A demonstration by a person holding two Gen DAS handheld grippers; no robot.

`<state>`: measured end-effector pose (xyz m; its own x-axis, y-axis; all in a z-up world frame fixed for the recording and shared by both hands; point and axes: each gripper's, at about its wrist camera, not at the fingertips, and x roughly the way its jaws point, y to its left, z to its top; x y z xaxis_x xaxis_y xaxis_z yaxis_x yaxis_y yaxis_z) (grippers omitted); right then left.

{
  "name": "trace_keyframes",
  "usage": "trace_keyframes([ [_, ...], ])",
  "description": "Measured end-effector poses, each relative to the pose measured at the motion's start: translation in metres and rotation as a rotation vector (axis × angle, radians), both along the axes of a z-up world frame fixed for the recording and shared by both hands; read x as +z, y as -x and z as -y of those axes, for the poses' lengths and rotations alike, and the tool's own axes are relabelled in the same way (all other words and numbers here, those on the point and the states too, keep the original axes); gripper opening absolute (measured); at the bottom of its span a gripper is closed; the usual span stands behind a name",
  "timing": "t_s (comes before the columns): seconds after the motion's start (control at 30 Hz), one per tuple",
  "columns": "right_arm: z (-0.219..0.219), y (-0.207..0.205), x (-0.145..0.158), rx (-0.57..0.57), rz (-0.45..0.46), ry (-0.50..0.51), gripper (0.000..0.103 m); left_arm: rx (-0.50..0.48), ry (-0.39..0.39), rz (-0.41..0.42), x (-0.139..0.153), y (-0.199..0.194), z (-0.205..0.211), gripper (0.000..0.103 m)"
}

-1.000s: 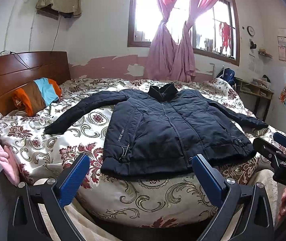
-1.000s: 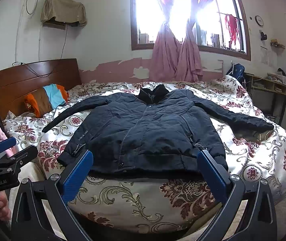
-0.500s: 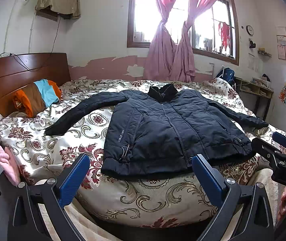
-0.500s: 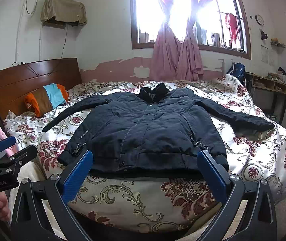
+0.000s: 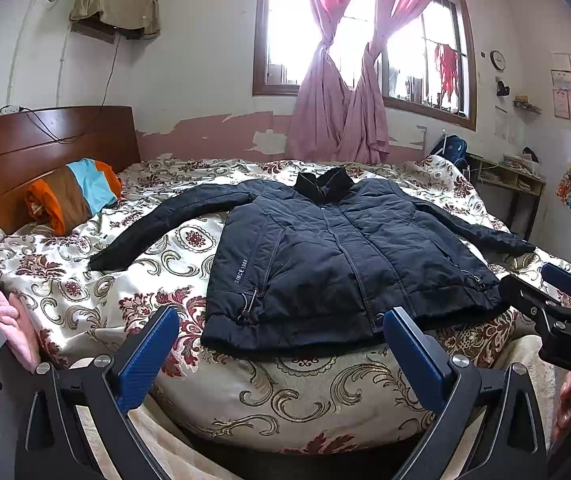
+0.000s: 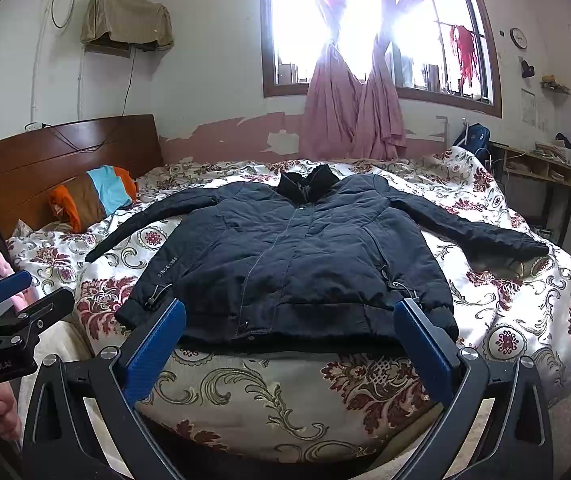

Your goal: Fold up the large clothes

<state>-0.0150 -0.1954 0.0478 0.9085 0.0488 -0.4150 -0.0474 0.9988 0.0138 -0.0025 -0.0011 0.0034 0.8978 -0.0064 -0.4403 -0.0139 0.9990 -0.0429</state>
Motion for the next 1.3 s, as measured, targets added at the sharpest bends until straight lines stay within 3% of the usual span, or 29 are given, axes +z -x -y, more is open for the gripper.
trace_keyframes([
  [0.83,-0.001,-0.005,-0.011,0.009,-0.035,-0.004,0.102,0.0,0.001,-0.02,-0.004,-0.005,-0.004,0.103],
  [1.0,0.003,-0.025,-0.018,0.001,-0.12,-0.005,0.102,0.014,0.008,-0.085,-0.012,-0.024,-0.01,0.103],
  [1.13,0.01,-0.046,-0.02,-0.041,-0.165,0.028,0.102,0.002,0.058,-0.167,-0.021,-0.049,-0.017,0.103],
  [1.3,0.03,-0.073,-0.023,-0.081,-0.199,0.045,0.102,0.008,0.092,-0.207,-0.03,-0.08,-0.015,0.103],
])
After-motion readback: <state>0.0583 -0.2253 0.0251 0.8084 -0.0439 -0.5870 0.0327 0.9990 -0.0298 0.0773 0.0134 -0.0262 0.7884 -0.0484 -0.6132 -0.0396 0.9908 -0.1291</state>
